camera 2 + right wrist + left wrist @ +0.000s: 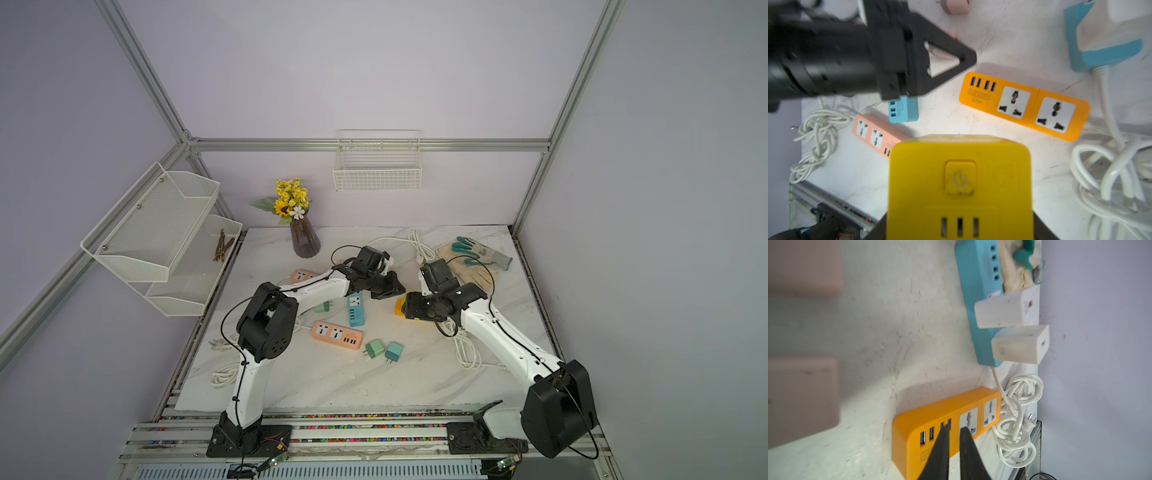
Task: Pull the plug off the socket
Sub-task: Place the plug at the center of the board.
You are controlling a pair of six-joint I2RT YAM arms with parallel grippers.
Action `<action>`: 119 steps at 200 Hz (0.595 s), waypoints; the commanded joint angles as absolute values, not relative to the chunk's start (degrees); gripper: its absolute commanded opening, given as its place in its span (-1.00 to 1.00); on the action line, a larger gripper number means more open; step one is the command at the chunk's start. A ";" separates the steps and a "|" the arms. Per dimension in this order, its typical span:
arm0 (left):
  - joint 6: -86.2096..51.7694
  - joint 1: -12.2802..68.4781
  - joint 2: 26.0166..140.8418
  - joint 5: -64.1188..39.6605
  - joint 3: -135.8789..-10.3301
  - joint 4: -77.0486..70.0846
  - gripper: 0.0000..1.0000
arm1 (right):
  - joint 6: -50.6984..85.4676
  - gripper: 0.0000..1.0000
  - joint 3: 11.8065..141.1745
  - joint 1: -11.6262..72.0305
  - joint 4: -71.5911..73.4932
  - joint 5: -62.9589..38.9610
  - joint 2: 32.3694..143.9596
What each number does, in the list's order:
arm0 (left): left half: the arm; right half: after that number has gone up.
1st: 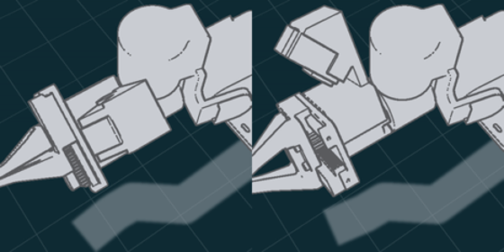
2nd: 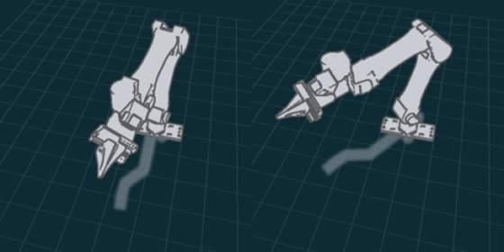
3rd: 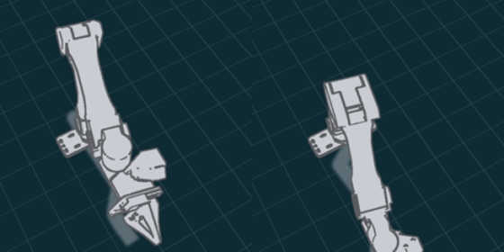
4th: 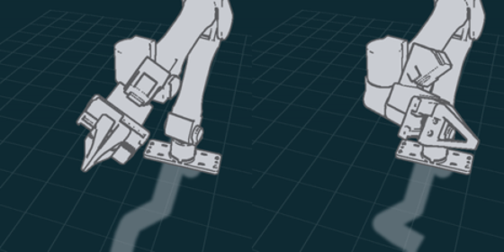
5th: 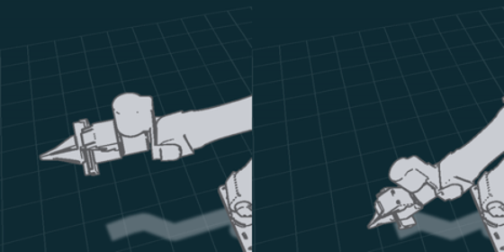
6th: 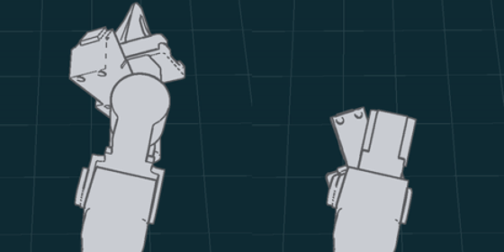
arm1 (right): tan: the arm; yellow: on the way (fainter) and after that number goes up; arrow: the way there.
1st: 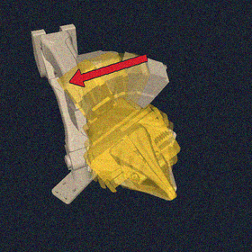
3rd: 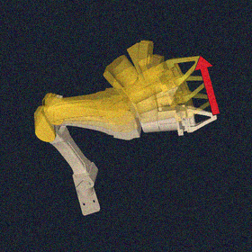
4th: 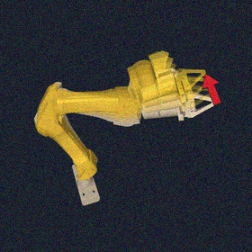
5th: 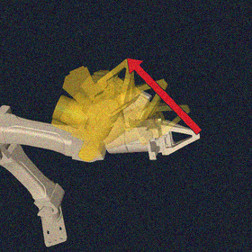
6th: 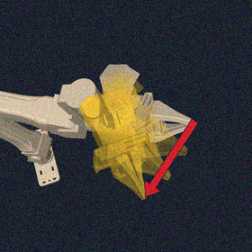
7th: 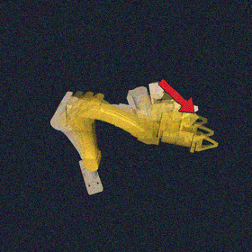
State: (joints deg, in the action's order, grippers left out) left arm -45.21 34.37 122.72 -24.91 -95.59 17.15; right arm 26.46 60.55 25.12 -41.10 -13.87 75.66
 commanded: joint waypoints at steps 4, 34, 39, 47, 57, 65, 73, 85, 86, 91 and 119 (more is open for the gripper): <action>-40.48 30.95 112.43 -20.90 -94.34 16.91 -0.57 | 27.80 -1.00 57.09 24.87 -32.81 -25.71 73.21; -34.92 28.03 103.55 -14.68 -88.62 17.73 -0.25 | 33.67 -1.00 51.76 25.62 -21.50 -33.93 75.35; -33.78 27.65 102.10 -13.59 -87.64 17.90 -0.20 | 34.29 -1.00 51.39 26.02 -20.25 -33.82 75.83; -32.30 27.06 99.82 -12.15 -86.30 18.41 -0.12 | 35.15 -1.00 50.96 26.68 -18.67 -32.85 76.61; -30.48 26.34 97.11 -10.40 -84.75 19.20 0.01 | 36.40 -1.00 50.41 27.26 -16.40 -31.58 77.51; -29.27 25.91 95.03 -8.61 -83.51 19.95 0.16 | 37.56 -0.99 49.77 27.56 -14.20 -30.55 77.93; -28.03 25.55 93.06 -6.92 -82.29 20.50 0.28 | 38.85 -0.95 48.95 27.76 -11.70 -29.39 78.26; -26.08 25.19 90.31 -4.32 -80.11 20.55 0.52 | 40.64 -0.88 47.72 28.27 -8.49 -27.52 78.87; -25.96 25.16 90.11 -4.14 -79.87 20.47 0.54 | 40.71 -0.88 47.63 28.33 -8.29 -27.34 78.90; -25.29 24.95 89.13 -3.20 -78.94 20.43 0.65 | 41.27 -0.87 47.36 28.59 -7.60 -26.38 79.35; -23.01 23.69 84.51 0.73 -75.14 21.85 1.00 | 43.39 -0.82 46.41 30.00 -3.65 -24.16 82.44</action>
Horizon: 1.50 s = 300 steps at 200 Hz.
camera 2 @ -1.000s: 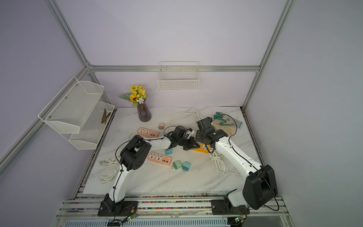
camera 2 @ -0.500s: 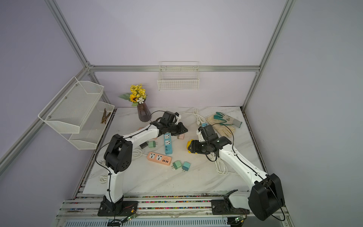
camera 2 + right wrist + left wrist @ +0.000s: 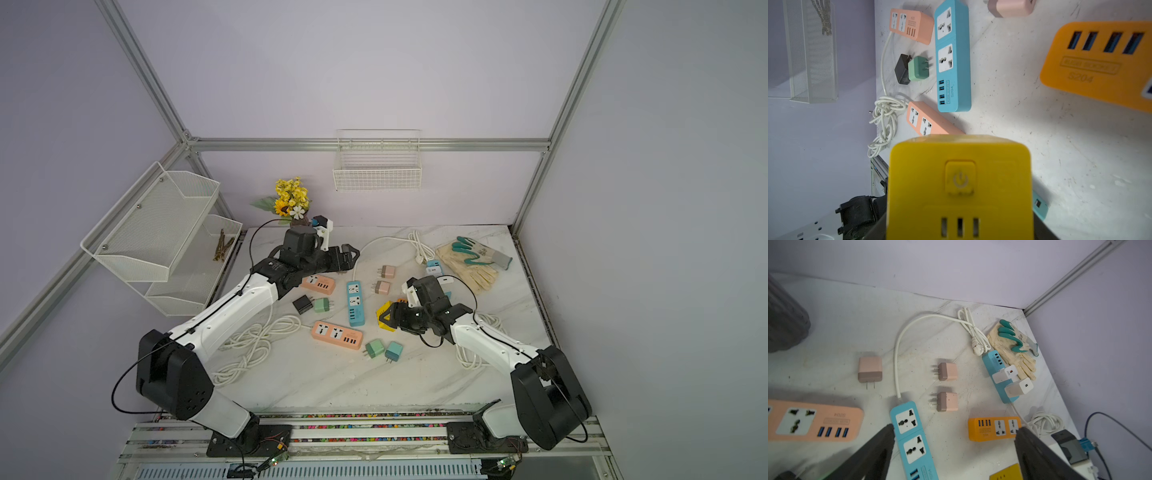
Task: Pull the plug off the socket
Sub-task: Place the plug at the center of the board.
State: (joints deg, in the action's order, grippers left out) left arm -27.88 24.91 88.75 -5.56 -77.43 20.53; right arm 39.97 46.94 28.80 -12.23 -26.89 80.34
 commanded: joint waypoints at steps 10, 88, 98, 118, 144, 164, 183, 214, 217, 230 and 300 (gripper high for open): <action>-22.40 23.41 83.24 2.20 -73.91 22.27 1.00 | 43.73 -0.79 46.38 30.36 -2.59 -23.91 83.66; -22.37 22.15 78.49 4.30 -68.31 22.02 0.99 | 49.48 -0.39 45.76 33.18 4.15 -17.80 89.95; -22.76 22.06 78.54 4.28 -68.14 21.89 0.99 | 50.61 -0.32 45.31 33.65 5.53 -16.68 90.40; -22.86 21.99 78.40 4.38 -67.95 21.81 0.99 | 51.91 -0.25 45.48 34.39 6.16 -15.06 91.84; -22.68 21.97 78.05 4.48 -67.83 21.89 1.00 | 53.03 -0.15 45.64 34.62 5.71 -14.03 93.56; -22.56 21.92 78.00 4.39 -67.88 22.10 1.00 | 53.60 -0.05 45.06 34.63 5.43 -13.34 94.13; -22.42 21.88 78.05 4.56 -67.85 22.25 0.99 | 53.90 0.05 44.74 34.63 3.58 -11.96 94.00; -22.54 21.80 77.40 6.30 -67.34 22.59 0.99 | 52.68 0.29 45.58 34.53 -2.24 -9.27 92.67; -22.54 21.80 77.31 6.54 -67.26 22.62 0.99 | 52.58 0.37 45.61 34.54 -3.06 -9.02 92.37; -22.53 21.71 76.91 7.68 -67.03 22.68 1.00 | 52.13 0.52 45.57 34.53 -5.24 -7.79 91.07; -23.58 19.38 78.19 0.96 -66.18 21.30 0.99 | 47.69 0.84 46.39 32.12 -16.78 -3.30 82.27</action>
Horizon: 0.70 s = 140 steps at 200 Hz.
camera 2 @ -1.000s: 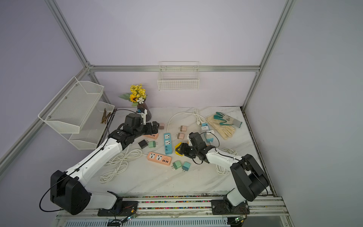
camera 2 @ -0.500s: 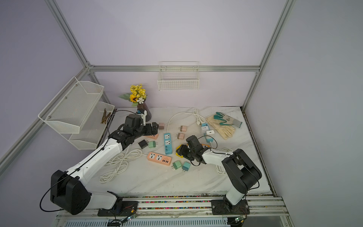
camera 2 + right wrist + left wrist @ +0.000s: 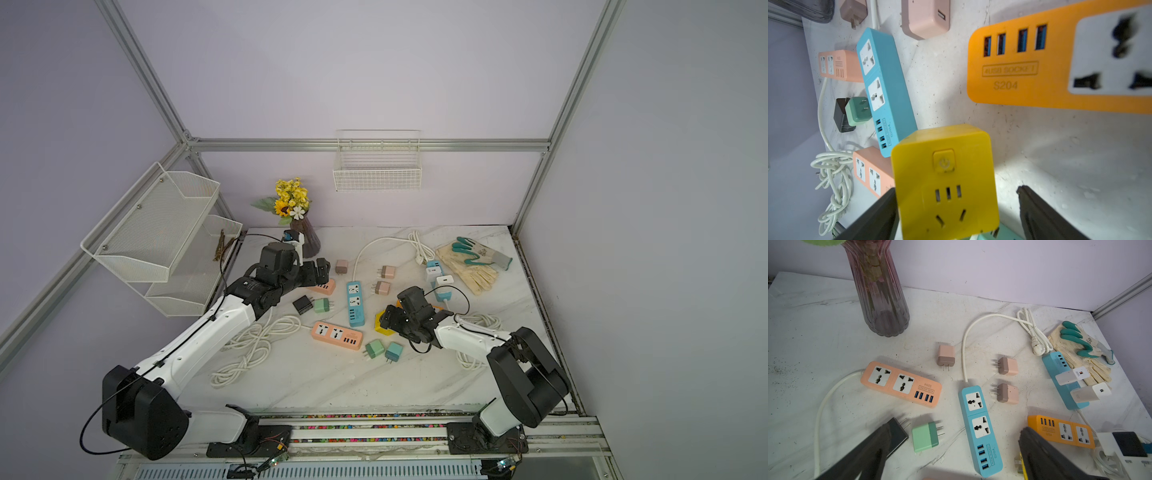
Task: Pull the plug off the socket
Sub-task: Place the plug at the center of the board.
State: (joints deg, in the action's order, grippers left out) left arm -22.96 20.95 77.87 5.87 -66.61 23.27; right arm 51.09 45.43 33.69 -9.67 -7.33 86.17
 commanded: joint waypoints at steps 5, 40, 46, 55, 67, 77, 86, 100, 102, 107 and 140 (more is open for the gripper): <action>-23.84 19.11 78.79 -0.47 -66.33 21.21 0.99 | 47.44 0.83 47.08 31.75 -18.64 -1.80 81.30; -25.19 18.78 83.40 -6.63 -66.02 18.41 0.99 | 38.68 0.83 50.95 30.31 -23.45 3.89 76.71; -24.90 18.81 84.09 -9.04 -65.78 16.99 0.99 | 36.75 0.82 51.21 30.25 -22.36 2.21 76.63; -25.20 18.81 85.15 -12.00 -65.70 15.09 1.00 | 34.57 0.79 51.69 30.29 -20.61 -1.57 77.22; -26.53 18.85 86.63 -15.71 -65.40 12.37 0.94 | 33.45 0.76 53.19 30.27 -20.11 -5.33 78.80; -27.76 18.93 87.80 -17.88 -65.14 10.39 0.88 | 33.57 0.73 54.24 30.20 -19.79 -7.47 80.56; -28.44 19.19 88.57 -19.36 -65.13 9.08 0.83 | 33.56 0.70 54.96 30.21 -19.09 -9.12 82.23; -28.74 19.67 89.62 -20.01 -65.45 8.56 0.78 | 34.44 0.66 55.74 30.18 -18.72 -9.52 84.52; -28.81 19.75 89.71 -19.99 -65.47 8.58 0.77 | 34.34 0.65 55.92 30.22 -18.76 -9.54 84.82; -28.81 19.98 89.90 -20.06 -65.58 8.48 0.77 | 34.16 0.65 56.19 30.22 -18.72 -9.50 85.20; -29.09 23.05 92.06 -18.71 -66.81 7.07 0.68 | 32.64 0.70 59.93 27.46 -23.63 4.62 83.80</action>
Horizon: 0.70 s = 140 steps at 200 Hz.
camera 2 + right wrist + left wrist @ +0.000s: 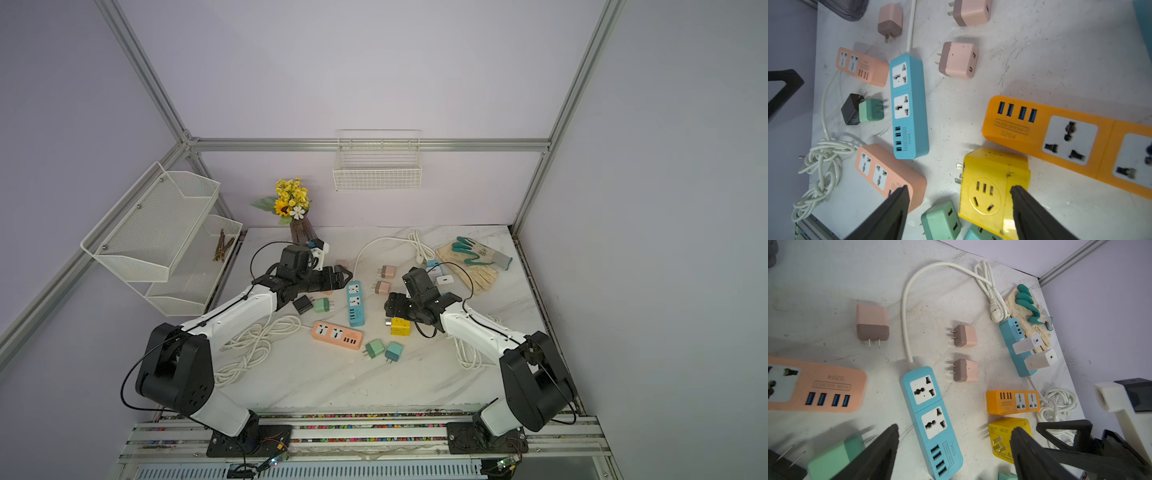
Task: Pull the plug off the socket
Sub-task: Place the plug at the center of the board, then remove the plug from the socket.
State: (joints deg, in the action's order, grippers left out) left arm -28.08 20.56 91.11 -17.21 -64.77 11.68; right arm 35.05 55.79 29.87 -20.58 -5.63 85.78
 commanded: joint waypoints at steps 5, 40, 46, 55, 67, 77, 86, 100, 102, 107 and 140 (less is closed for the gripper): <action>-29.18 23.89 92.85 -18.27 -67.34 6.67 0.66 | 31.73 0.72 60.30 26.62 -23.76 7.30 83.39; -30.74 30.11 101.23 -17.95 -74.41 1.70 0.29 | 22.78 0.78 65.40 20.28 -26.35 16.22 85.16; -31.13 31.12 103.01 -18.00 -76.04 0.76 0.22 | 21.41 0.78 67.28 19.31 -27.50 16.27 86.63; -31.68 32.37 105.79 -18.15 -78.61 -0.70 0.13 | 19.41 0.77 70.13 17.66 -29.19 16.37 89.90; -32.80 33.53 109.55 -18.78 -82.06 -2.50 0.01 | 17.51 0.73 73.96 15.41 -31.41 15.09 94.07; -33.95 34.13 112.29 -19.31 -84.30 -4.27 -0.04 | 16.11 0.70 77.57 13.74 -33.75 13.70 97.83; -35.36 34.35 114.42 -19.85 -85.94 -6.30 -0.10 | 14.80 0.66 81.15 12.95 -36.13 12.97 101.15; -36.59 34.45 117.10 -20.03 -87.83 -8.96 -0.18 | 12.71 0.59 85.80 12.11 -39.85 11.53 105.53; -36.66 34.50 117.41 -19.95 -88.05 -9.25 -0.19 | 12.45 0.58 86.27 12.01 -40.22 11.30 106.05; -36.65 34.50 118.30 -19.71 -88.62 -9.89 -0.22 | 11.75 0.56 86.99 11.86 -40.78 10.65 106.85; -35.62 34.44 123.18 -19.33 -93.57 -9.68 -0.30 | 8.89 0.53 85.43 10.71 -40.43 6.53 108.28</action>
